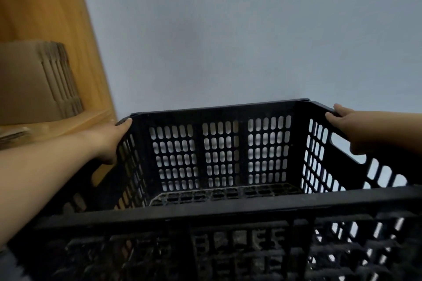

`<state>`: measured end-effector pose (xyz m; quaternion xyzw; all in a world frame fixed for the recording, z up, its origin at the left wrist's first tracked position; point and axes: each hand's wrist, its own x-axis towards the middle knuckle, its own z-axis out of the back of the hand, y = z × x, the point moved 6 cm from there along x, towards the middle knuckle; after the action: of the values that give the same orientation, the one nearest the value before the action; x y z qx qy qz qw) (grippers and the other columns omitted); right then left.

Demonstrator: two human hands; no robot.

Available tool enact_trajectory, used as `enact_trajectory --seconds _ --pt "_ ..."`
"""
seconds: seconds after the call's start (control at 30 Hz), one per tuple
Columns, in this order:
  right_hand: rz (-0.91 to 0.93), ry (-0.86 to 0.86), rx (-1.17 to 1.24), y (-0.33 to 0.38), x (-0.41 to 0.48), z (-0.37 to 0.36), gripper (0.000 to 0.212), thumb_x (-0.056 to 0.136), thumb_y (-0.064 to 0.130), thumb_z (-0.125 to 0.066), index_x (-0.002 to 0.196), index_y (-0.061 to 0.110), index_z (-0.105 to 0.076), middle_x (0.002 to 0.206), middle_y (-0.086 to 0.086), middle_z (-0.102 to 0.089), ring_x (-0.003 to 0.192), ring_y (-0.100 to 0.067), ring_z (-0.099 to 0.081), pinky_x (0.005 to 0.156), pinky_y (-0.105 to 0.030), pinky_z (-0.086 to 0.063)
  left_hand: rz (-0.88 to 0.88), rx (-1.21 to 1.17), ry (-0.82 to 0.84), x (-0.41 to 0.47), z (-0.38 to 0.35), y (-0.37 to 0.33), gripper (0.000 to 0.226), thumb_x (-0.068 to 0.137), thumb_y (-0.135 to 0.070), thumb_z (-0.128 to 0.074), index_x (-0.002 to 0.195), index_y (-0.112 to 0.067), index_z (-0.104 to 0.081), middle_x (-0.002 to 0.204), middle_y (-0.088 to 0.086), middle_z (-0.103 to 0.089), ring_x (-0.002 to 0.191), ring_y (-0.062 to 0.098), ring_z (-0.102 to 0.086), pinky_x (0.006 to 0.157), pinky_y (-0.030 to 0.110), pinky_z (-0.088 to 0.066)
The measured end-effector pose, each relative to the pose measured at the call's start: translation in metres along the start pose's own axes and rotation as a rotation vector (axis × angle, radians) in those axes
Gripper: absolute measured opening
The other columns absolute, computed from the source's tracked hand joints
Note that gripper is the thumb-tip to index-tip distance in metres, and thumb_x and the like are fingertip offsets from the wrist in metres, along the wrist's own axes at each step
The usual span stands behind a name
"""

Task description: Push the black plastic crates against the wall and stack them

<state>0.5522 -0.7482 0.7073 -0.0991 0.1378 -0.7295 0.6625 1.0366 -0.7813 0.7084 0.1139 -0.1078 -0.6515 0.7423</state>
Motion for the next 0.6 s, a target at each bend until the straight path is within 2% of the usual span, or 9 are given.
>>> enact_trajectory --seconds 0.23,0.33,0.43,0.6 --pt "-0.025 0.002 0.024 -0.006 -0.002 -0.005 0.092 0.082 0.005 -0.05 0.147 0.015 0.014 0.157 -0.01 0.017 0.142 -0.025 -0.027 0.105 -0.027 -0.037 -0.019 0.017 0.014 -0.002 -0.001 -0.012 0.109 0.075 -0.013 -0.067 0.145 -0.018 0.016 0.15 0.019 -0.024 0.129 0.03 -0.041 0.104 0.035 -0.041" --pt "-0.023 0.0 0.041 -0.005 0.0 -0.005 0.091 0.081 0.003 -0.049 0.147 0.015 0.012 0.158 -0.011 0.016 0.142 -0.026 -0.027 0.107 -0.028 -0.036 -0.018 0.032 0.028 0.001 0.002 -0.013 0.108 0.075 -0.014 -0.067 0.145 -0.014 0.015 0.151 0.019 -0.02 0.132 0.029 -0.037 0.106 0.034 -0.038" --pt "-0.023 -0.015 0.042 -0.003 0.003 -0.004 0.092 0.08 0.001 -0.05 0.148 0.016 0.01 0.158 -0.009 0.013 0.139 -0.027 -0.032 0.102 -0.029 -0.041 -0.013 0.042 0.047 0.004 0.0 -0.013 0.108 0.076 -0.013 -0.067 0.144 -0.012 0.016 0.153 0.018 -0.014 0.134 0.029 -0.034 0.107 0.034 -0.038" --pt "-0.064 0.028 0.167 -0.009 0.0 -0.002 0.105 0.077 0.009 -0.067 0.148 0.024 0.009 0.158 -0.008 0.016 0.138 -0.032 -0.032 0.102 -0.036 -0.041 0.037 0.165 0.068 -0.001 0.001 -0.009 0.106 0.077 -0.021 -0.064 0.145 -0.016 0.017 0.157 0.015 0.004 0.145 0.029 -0.003 0.116 0.049 -0.019"
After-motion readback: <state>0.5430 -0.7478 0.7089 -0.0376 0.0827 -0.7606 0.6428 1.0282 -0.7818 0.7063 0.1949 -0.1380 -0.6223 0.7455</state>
